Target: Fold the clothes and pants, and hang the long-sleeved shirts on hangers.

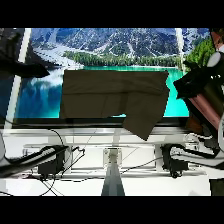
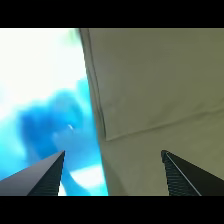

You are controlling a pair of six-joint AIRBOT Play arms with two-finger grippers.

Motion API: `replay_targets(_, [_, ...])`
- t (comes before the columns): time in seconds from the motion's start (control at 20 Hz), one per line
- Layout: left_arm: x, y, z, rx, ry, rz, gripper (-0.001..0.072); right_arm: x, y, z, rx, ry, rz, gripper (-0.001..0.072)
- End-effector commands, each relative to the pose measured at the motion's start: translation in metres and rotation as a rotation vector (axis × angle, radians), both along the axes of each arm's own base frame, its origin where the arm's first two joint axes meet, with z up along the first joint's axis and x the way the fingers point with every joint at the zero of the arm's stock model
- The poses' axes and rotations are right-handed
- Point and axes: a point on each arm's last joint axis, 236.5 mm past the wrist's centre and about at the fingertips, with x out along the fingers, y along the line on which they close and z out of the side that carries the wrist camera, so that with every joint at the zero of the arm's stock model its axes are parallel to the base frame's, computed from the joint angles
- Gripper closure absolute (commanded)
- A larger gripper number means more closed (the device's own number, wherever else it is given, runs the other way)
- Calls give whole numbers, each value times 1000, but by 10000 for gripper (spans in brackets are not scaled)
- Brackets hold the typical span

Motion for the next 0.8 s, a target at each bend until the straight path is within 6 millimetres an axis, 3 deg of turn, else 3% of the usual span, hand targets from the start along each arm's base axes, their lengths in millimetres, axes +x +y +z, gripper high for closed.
replay_targets(0.0, [-16,6,59,51,-150,32,24,-46,32,-5,165,-22,-127,460])
replay_targets(0.15, [-26,2,85,74,-218,32,25,-79,80,-24,301,-24,-188,441])
replay_targets(0.35, [-28,1,90,67,-224,50,24,-90,115,-52,419,-31,-311,441])
replay_targets(0.45, [-28,1,90,51,-216,75,25,-94,115,-67,404,-31,-342,429])
replay_targets(0.5, [-28,1,90,49,-215,78,24,-96,113,-72,389,-26,-349,350])
replay_targets(0.55, [-28,1,90,47,-215,80,24,-93,112,-74,384,-39,-352,323])
replay_targets(0.75, [-28,0,90,45,-215,79,24,-86,99,-83,325,-81,-345,324])
